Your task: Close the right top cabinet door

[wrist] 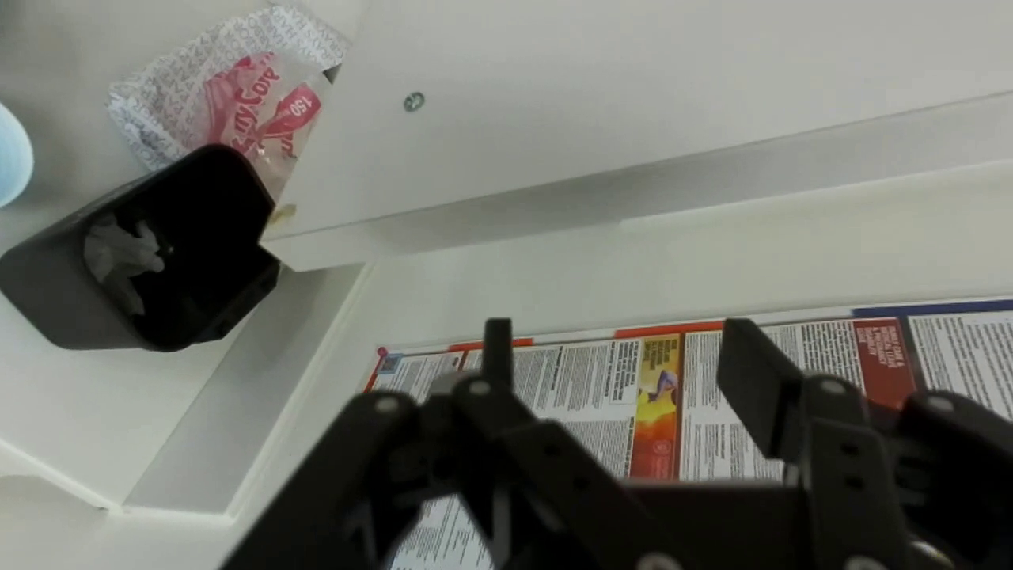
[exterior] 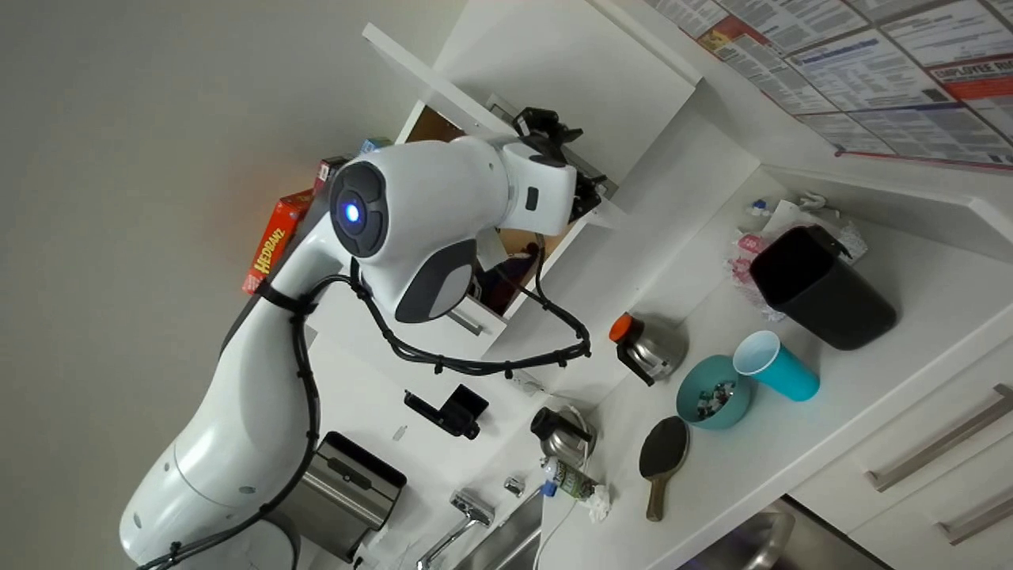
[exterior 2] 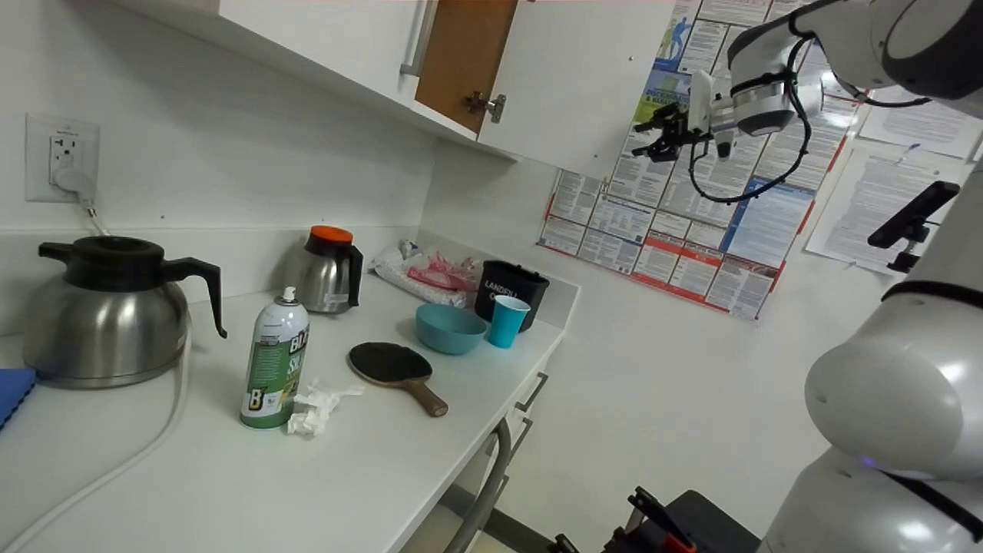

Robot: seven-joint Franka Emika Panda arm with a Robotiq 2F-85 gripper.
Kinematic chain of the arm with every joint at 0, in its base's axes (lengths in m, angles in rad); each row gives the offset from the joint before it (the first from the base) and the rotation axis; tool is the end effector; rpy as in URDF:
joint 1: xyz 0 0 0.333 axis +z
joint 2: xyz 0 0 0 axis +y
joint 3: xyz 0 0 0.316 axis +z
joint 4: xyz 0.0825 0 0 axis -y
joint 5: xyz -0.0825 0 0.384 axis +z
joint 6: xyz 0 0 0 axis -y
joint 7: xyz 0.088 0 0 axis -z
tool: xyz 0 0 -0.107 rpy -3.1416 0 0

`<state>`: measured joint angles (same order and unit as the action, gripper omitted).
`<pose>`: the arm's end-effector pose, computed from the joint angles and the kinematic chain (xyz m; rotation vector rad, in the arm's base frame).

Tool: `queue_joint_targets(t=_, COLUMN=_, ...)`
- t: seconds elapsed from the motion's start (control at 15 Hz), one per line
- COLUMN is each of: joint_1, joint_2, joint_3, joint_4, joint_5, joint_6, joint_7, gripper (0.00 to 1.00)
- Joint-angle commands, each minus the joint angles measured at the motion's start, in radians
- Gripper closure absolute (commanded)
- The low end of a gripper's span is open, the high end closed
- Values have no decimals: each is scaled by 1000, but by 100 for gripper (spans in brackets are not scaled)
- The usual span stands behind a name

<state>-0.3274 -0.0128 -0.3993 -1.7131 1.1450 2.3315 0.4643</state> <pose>0.4618 -0.3921 0.6571 -1.3071 1.5841 -0.7949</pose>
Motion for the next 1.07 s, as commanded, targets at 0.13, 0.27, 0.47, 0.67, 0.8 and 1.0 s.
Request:
queue_joint_targets(t=0.13, joint_1=-22, joint_2=53, joint_3=9, joint_4=48, joint_5=121, joint_6=-74, joint_7=-87, gripper=76)
queue_joint_targets(t=0.27, joint_1=-26, joint_2=55, joint_3=9, joint_4=48, joint_5=137, joint_6=-142, joint_7=-107, gripper=91)
queue_joint_targets(t=0.47, joint_1=-39, joint_2=50, joint_3=3, joint_4=48, joint_5=126, joint_6=-275, joint_7=-109, gripper=100)
queue_joint_targets(t=0.67, joint_1=-59, joint_2=50, joint_3=-4, joint_4=56, joint_5=110, joint_6=-424, joint_7=-96, gripper=100)
queue_joint_targets(t=0.8, joint_1=-68, joint_2=45, joint_3=-6, joint_4=58, joint_5=95, joint_6=-530, joint_7=-92, gripper=100)
queue_joint_targets(t=1.0, joint_1=-75, joint_2=37, joint_3=-5, joint_4=60, joint_5=66, joint_6=-691, joint_7=-97, gripper=100)
